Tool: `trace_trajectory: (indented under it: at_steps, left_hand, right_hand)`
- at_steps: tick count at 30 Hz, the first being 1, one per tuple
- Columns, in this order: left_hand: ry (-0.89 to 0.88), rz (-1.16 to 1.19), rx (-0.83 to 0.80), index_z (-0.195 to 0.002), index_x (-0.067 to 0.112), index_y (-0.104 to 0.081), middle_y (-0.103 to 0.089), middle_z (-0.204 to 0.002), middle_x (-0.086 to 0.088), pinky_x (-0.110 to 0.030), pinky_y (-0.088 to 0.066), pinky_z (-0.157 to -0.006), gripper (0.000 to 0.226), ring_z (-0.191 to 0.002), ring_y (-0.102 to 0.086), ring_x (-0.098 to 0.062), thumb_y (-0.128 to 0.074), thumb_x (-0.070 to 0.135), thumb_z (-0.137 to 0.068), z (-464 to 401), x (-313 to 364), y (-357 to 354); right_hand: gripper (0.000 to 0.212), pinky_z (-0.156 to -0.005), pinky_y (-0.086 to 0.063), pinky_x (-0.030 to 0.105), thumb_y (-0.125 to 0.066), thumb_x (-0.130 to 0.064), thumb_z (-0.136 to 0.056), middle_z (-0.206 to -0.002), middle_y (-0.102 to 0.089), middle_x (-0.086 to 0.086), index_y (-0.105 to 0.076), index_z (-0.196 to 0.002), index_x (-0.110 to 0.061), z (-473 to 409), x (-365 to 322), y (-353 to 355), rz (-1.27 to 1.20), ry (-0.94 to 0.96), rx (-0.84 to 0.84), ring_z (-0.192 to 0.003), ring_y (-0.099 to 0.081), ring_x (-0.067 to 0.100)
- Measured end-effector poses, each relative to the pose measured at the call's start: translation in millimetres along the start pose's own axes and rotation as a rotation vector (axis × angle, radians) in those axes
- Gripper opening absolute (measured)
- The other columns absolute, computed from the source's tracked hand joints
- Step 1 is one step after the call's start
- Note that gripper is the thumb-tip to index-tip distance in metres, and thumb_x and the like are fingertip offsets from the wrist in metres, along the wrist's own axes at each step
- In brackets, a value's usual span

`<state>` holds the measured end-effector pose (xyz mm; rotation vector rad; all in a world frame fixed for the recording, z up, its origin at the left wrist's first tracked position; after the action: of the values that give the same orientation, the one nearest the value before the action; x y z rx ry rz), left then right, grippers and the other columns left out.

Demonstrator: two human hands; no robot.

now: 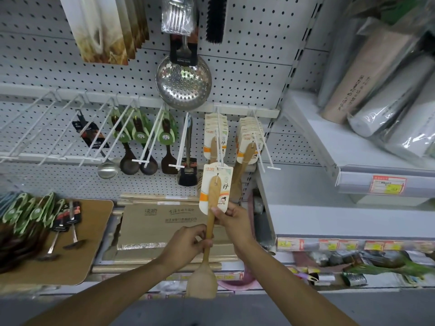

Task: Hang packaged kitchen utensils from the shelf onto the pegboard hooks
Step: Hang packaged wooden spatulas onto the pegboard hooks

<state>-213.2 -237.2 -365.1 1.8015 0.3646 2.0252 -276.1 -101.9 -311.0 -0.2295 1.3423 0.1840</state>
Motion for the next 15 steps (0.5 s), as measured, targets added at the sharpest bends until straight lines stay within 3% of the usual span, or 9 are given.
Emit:
trace_trajectory:
  at_steps: [6,13,15]
  left_hand:
    - [0.04,0.009,0.039,-0.094,0.024,-0.072,-0.073,-0.084,0.01,-0.038,-0.06,-0.073,0.004,-0.067,-0.072,-0.014,-0.071,0.026,-0.09,-15,-12,3]
    - [0.097,-0.072,0.05,-0.087,0.021,-0.076,-0.073,-0.084,0.009,-0.037,-0.057,-0.079,0.007,-0.08,-0.069,-0.01,-0.077,0.028,-0.085,-48,-27,17]
    - [0.114,-0.091,0.055,-0.084,0.018,-0.075,-0.073,-0.083,0.008,-0.036,-0.056,-0.079,0.01,-0.079,-0.069,-0.013,-0.077,0.028,-0.085,-61,-26,23]
  right_hand:
    - [0.015,-0.081,-0.06,0.04,-0.065,-0.008,-0.091,-0.098,-0.077,0.007,-0.072,-0.105,-0.006,-18,-2,-4,-0.017,0.001,0.013,-0.091,-0.073,0.028]
    - [0.013,-0.062,-0.056,0.02,-0.066,-0.005,-0.091,-0.083,-0.075,-0.006,-0.072,-0.102,-0.006,-61,-9,-11,-0.012,-0.036,0.057,-0.073,-0.071,0.007]
    - [0.012,-0.061,-0.055,0.02,-0.067,-0.006,-0.09,-0.083,-0.075,-0.005,-0.072,-0.101,-0.008,-76,-12,-12,-0.019,-0.037,0.058,-0.072,-0.071,0.008]
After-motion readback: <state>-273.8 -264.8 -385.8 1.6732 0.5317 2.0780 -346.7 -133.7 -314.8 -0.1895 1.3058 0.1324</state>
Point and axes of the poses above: each hand's wrist, its own z-axis away from the middle knuckle, its own y-axis out of the back of the hand, x = y × z, the point moved 5 cm from there along -z, towards the middle knuckle
